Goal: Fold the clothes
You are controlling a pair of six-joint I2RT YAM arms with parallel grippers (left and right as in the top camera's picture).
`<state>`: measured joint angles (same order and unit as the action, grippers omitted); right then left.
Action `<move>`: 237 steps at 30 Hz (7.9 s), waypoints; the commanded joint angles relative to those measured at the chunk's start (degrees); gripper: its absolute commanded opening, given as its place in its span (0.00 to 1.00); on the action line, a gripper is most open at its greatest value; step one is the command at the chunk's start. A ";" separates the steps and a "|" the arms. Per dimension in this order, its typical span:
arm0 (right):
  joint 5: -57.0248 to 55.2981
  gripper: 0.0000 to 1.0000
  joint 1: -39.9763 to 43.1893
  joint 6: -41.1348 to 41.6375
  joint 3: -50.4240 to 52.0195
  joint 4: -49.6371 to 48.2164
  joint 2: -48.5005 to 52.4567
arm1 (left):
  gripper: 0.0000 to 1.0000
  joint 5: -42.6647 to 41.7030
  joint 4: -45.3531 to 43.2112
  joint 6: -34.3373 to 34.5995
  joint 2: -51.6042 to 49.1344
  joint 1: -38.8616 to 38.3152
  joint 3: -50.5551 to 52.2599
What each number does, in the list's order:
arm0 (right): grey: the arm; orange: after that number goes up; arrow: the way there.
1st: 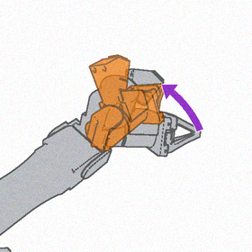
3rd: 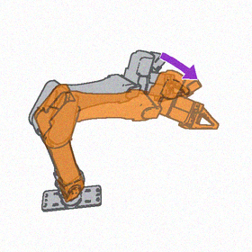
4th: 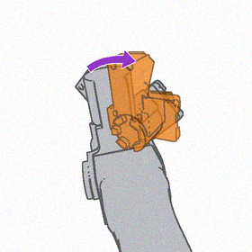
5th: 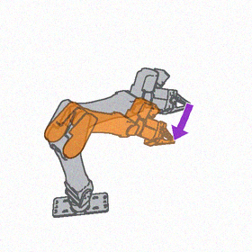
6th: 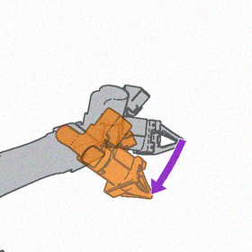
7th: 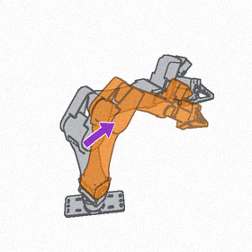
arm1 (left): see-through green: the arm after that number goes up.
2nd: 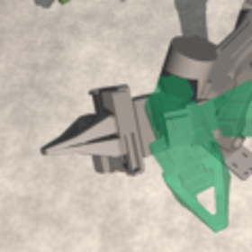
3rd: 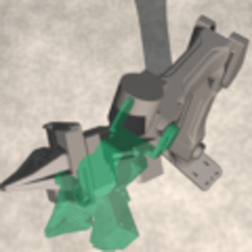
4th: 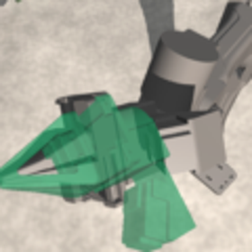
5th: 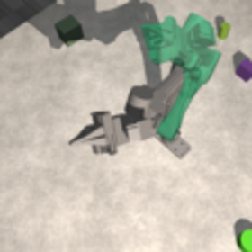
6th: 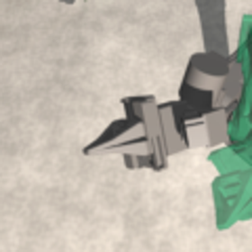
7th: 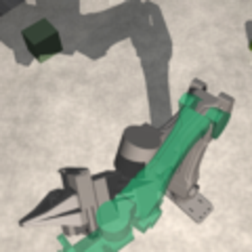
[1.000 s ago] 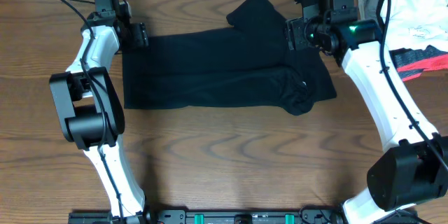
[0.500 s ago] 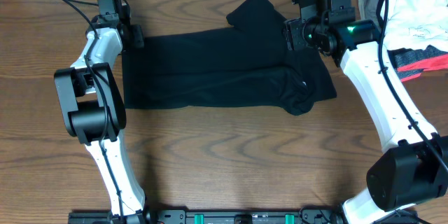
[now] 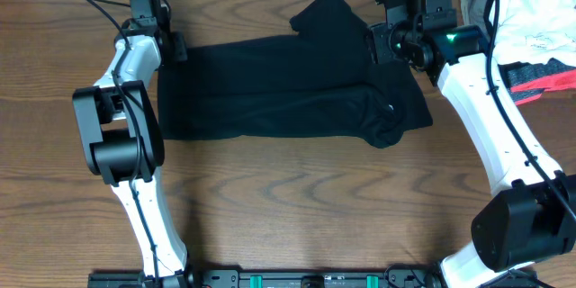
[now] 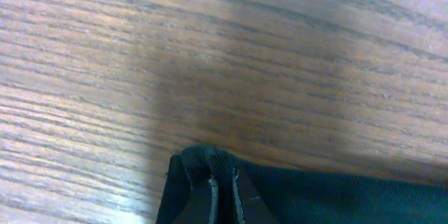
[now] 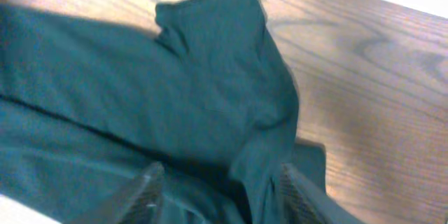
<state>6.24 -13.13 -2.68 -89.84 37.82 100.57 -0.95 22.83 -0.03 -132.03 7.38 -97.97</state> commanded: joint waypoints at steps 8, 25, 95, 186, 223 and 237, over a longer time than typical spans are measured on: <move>-0.22 0.35 -0.55 -1.09 -1.55 -13.31 3.48 | 0.06 0.55 12.09 3.28 5.46 -0.35 -0.63; 1.09 0.55 0.07 -2.75 -40.15 -13.35 41.18 | 0.06 0.35 18.73 4.85 9.33 -2.01 -0.61; 2.21 0.45 1.68 -0.59 -52.57 -19.41 58.07 | 0.06 0.61 20.13 5.05 9.33 -3.91 -0.50; 13.51 0.02 11.61 -9.84 -62.58 59.14 38.40 | 0.06 6.21 26.91 4.59 19.78 -1.88 0.07; 7.04 0.27 14.49 -8.04 -35.65 53.05 38.40 | 0.55 11.32 26.56 4.37 16.37 -0.92 9.55; 18.01 0.01 13.05 -15.17 -47.36 55.89 38.38 | 0.55 -9.27 25.14 2.82 20.46 6.01 9.68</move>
<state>21.91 1.96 -15.86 -135.41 93.41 140.70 -1.45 47.64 4.14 -112.36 10.98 -88.51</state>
